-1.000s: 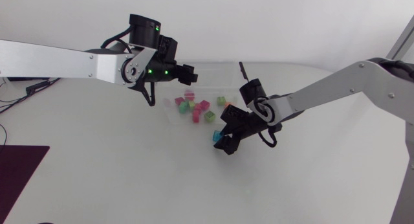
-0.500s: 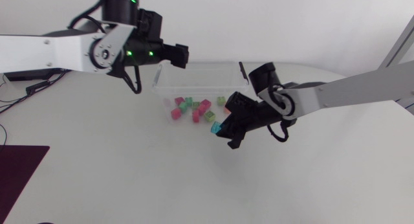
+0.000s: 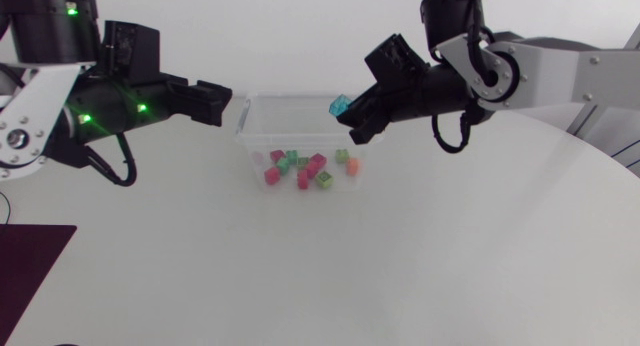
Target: Pick up the duplo bricks and place them in the container
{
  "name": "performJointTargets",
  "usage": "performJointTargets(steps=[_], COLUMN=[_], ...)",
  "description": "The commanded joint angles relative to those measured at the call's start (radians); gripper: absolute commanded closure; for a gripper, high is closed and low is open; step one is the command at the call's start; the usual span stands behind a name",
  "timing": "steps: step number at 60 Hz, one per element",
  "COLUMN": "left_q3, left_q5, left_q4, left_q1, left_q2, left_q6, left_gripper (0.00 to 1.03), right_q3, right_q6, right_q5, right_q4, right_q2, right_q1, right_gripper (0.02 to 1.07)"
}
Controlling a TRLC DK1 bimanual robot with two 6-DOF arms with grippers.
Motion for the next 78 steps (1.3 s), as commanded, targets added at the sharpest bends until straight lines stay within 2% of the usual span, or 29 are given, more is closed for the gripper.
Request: performJointTargets(steps=[1,10,12,14,20,22,26,32,45,52,65,78], left_q3=[-0.055,-0.141,-0.156,-0.172,-0.247,-0.261,-0.304,-0.353,-0.425,-0.445,-0.514,-0.589], left_q5=[-0.005,-0.005,-0.005,-0.003,-0.005,-0.005,-0.005,-0.005,-0.003,-0.003,-0.003,-0.003], left_q4=[-0.002,-0.016,-0.014,-0.014,-0.004,0.000,0.009,0.009,0.007,0.000,-0.008,-0.008], left_q1=[0.028,0.065,0.073,0.082,0.088,0.093,0.116,0.157,0.232,0.255,0.280,0.298], left_q2=[-0.075,-0.177,-0.193,-0.211,-0.280,-0.294,-0.346,-0.421,-0.563,-0.622,-0.745,-0.862], left_q6=[0.022,0.036,0.036,0.036,0.044,0.045,0.050,0.067,0.105,0.116,0.118,0.118], left_gripper=[0.05,0.05,0.05,0.05,0.05,0.05,0.05,0.05,0.05,0.05,0.05,0.05], right_q3=[0.071,0.157,0.163,0.168,0.174,0.166,0.143,0.074,-0.112,-0.220,-0.464,-0.662], right_q6=[0.041,0.069,0.069,0.076,0.079,0.079,0.092,0.107,0.107,0.105,0.064,0.043], right_q5=[0.020,0.069,0.095,0.112,0.198,0.216,0.248,0.311,0.413,0.445,0.575,0.623], right_q4=[0.006,0.022,0.044,0.065,0.134,0.159,0.200,0.289,0.362,0.363,0.377,0.323], right_q2=[0.068,0.168,0.191,0.209,0.261,0.261,0.241,0.163,-0.062,-0.214,-0.535,-0.823], right_q1=[-0.010,-0.002,0.004,0.005,0.018,0.022,0.028,0.036,0.028,0.007,-0.011,-0.079], right_gripper=[0.81,0.80,0.77,0.70,0.22,0.15,0.08,0.07,0.07,0.07,0.07,0.07])
